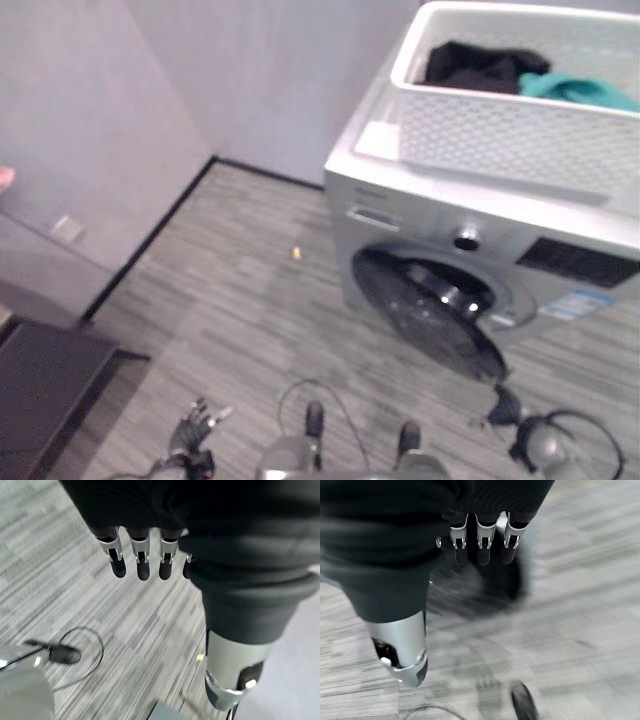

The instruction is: Grab the laundry basket,head to the washer,open it,put in the laundry and shut it.

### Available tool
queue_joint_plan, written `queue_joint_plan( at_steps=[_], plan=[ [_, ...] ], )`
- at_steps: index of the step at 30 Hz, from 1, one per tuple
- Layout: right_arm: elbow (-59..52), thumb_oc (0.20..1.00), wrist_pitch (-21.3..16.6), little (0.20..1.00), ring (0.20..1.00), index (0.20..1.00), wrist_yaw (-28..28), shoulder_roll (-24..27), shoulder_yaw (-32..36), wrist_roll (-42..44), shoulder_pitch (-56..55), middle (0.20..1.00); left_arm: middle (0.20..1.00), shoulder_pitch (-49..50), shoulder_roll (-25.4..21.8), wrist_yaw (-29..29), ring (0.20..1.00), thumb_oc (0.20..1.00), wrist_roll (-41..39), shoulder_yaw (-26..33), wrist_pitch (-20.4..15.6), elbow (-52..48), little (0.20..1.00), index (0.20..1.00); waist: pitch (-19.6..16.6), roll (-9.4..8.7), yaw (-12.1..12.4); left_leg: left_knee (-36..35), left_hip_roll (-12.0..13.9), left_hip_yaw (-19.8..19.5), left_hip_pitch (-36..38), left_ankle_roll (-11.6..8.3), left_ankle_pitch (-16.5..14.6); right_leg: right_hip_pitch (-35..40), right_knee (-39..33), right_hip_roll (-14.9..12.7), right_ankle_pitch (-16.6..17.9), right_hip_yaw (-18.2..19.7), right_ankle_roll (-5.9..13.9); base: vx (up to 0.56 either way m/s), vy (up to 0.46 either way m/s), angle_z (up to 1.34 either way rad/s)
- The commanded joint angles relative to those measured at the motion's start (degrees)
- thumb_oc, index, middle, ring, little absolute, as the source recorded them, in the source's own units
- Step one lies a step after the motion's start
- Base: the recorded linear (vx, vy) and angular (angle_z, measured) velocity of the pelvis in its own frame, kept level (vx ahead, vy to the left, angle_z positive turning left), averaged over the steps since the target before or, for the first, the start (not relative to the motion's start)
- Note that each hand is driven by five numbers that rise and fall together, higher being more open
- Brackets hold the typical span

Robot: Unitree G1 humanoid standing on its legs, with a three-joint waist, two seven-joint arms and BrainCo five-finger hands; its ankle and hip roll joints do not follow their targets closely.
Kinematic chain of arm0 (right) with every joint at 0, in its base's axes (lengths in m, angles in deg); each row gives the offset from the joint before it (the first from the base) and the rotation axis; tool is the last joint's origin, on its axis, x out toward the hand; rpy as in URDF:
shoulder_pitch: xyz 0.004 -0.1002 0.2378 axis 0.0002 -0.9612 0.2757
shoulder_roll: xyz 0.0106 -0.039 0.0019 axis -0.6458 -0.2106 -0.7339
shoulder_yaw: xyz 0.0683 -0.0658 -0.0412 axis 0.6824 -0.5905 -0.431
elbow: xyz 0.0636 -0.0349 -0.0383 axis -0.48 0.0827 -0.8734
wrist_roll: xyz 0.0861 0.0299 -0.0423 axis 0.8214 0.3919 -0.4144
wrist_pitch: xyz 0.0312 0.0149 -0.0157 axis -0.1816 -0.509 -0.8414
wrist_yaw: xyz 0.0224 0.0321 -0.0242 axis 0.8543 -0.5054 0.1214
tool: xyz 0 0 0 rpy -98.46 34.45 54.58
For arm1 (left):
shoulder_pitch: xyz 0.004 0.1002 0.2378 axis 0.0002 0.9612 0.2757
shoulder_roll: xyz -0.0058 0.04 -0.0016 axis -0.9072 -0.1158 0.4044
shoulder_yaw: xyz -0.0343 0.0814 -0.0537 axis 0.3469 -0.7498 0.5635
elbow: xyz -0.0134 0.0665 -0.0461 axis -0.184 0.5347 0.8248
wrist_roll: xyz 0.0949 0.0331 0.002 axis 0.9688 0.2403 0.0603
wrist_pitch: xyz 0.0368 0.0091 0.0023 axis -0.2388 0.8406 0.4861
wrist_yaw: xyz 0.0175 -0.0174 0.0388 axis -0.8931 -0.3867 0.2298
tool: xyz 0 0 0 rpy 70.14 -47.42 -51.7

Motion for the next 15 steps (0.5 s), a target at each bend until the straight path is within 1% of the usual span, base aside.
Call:
queue_joint_plan(
  at_steps=[1, 5, 9, 11, 15],
  plan=[
    [2.7, 1.000, -0.6, 1.000, 1.000, 1.000, 3.3, 3.0, 0.2, 0.2, 1.4, 1.000, 1.000, -2.7, -1.3, 1.7, 1.000, 1.000, -2.3, -0.2, -2.7, 3.8, 1.000, 1.000, -2.4, 0.05, 1.4, -0.3, 1.0, -0.1, -4.5, 0.26, 2.4, 2.8, 0.6, -1.9, -6.1, -0.3, -0.60, 0.03, 0.023, 0.32],
    [3.1, 1.000, -0.8, 1.000, 1.000, 1.000, 3.9, 2.3, 0.1, 0.5, 1.5, 1.000, 1.000, -2.4, -0.7, 1.8, 1.000, 1.000, -2.1, -0.4, -2.7, 4.2, 1.000, 1.000, -3.3, 0.27, 1.6, -0.5, 0.8, 0.1, -4.1, 0.36, 2.1, 3.3, 0.5, -1.9, -6.4, -0.2, -0.61, 0.06, 0.010, 0.03],
    [2.0, 1.000, -1.4, 1.000, 1.000, 1.000, 4.1, 1.9, -0.6, 0.9, 1.7, 1.000, 1.000, -1.8, -0.5, 1.6, 1.000, 1.000, -1.8, -0.5, -2.7, 4.4, 1.000, 1.000, -3.5, -0.08, 1.5, -0.5, 1.0, 0.4, -3.2, 0.46, 1.4, 3.8, 0.5, -2.0, -6.5, 0.3, -0.51, 0.04, -0.005, -0.02],
    [0.2, 1.000, -1.8, 1.000, 1.000, 1.000, 3.2, 1.9, -1.1, 1.2, 1.4, 1.000, 1.000, -1.6, -0.7, 1.4, 1.000, 1.000, -1.5, -0.5, -2.6, 4.5, 1.000, 1.000, -3.6, -0.49, 1.4, -0.5, 1.2, 0.8, -2.7, 0.50, 1.1, 3.9, 0.5, -2.0, -6.6, 0.6, -0.38, 0.03, -0.011, -0.08],
    [-7.1, 1.000, -3.2, 1.000, 1.000, 1.000, -0.2, 2.8, -1.9, 3.1, -0.5, 1.000, 1.000, -0.8, -1.2, 1.0, 1.000, 1.000, -1.1, 0.3, -2.5, 3.7, 1.000, 1.000, -3.9, -1.55, 1.2, -0.5, 1.6, 2.0, -1.3, 0.55, 0.2, 4.2, 0.5, -2.1, -6.4, 1.4, -0.10, 0.04, -0.014, -0.22]
  ],
)
